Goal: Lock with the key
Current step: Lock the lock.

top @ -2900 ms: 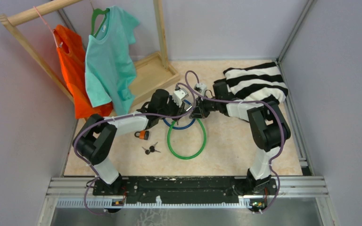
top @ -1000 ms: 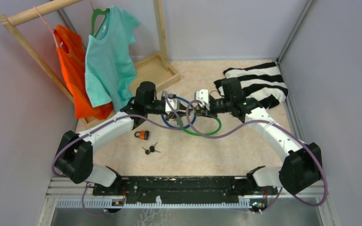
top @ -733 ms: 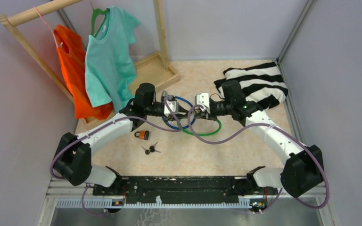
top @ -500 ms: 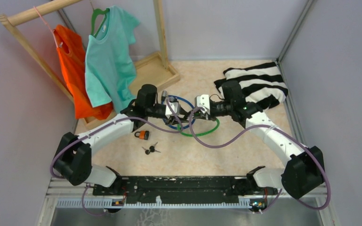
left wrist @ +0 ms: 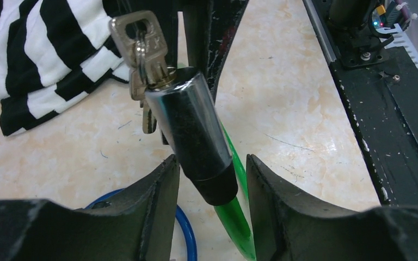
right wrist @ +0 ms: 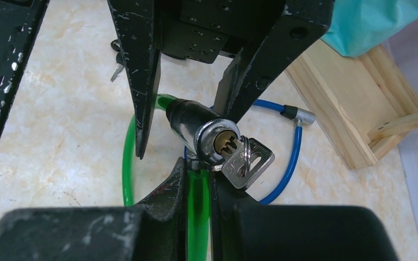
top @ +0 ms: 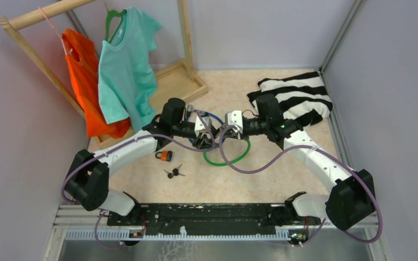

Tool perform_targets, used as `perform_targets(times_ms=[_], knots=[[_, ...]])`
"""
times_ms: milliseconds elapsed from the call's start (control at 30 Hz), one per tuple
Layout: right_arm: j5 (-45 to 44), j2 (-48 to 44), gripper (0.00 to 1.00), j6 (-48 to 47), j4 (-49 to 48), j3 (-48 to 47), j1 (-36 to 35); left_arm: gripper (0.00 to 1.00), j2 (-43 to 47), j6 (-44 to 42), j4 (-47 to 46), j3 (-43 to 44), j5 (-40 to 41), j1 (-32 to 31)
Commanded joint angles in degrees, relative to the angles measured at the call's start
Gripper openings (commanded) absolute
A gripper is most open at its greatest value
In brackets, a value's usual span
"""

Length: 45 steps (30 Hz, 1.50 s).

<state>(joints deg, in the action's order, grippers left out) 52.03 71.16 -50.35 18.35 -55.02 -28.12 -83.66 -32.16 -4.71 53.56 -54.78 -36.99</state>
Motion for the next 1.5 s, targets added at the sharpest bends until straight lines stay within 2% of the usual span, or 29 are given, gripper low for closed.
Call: perform_targets(times_ms=[0, 333, 400, 600, 700, 900, 1000, 1133, 1467], knots=[[2.83, -1.92, 0.00, 0.43, -0.97, 0.96, -0.89, 0.55, 1.38, 1.63, 0.28, 2.12, 1.46, -0.24], [2.11, -2.17, 0.00, 0.60, -1.57, 2.04, -0.88, 0.58, 3.65, 4.68, 7.52, 5.26, 5.65, -0.27], [2.03, -2.15, 0.00, 0.72, -1.79, 2.20, -0.88, 0.54, 3.81, 6.21, 8.04, 5.70, 6.01, -0.27], [2.67, -2.14, 0.00, 3.06, -3.75, 3.05, -0.88, 0.23, 2.98, 7.82, 7.38, 4.79, 5.39, -0.57], [2.72, -2.28, 0.00, 4.77, -4.79, 3.53, -0.79, 0.12, 1.61, 7.79, 7.32, 4.29, 5.18, -0.79], [4.57, -2.75, 0.00, 9.53, -9.03, 5.89, -0.34, 0.00, -0.76, 10.25, 5.11, 4.01, 5.37, -1.06], [6.39, -2.57, 0.00, 12.18, -11.44, 6.58, 0.39, 0.00, -1.13, 11.28, 3.62, 3.85, 6.26, -1.06], [6.41, -2.56, 0.00, 12.99, -10.12, 6.03, 2.20, 0.00, -0.39, 10.46, 3.31, 3.54, 7.21, -0.98], [1.77, -5.01, 0.28, 8.74, -0.49, 6.02, 6.02, 0.00, 0.09, 9.22, 3.00, 2.88, 8.57, -0.54]])
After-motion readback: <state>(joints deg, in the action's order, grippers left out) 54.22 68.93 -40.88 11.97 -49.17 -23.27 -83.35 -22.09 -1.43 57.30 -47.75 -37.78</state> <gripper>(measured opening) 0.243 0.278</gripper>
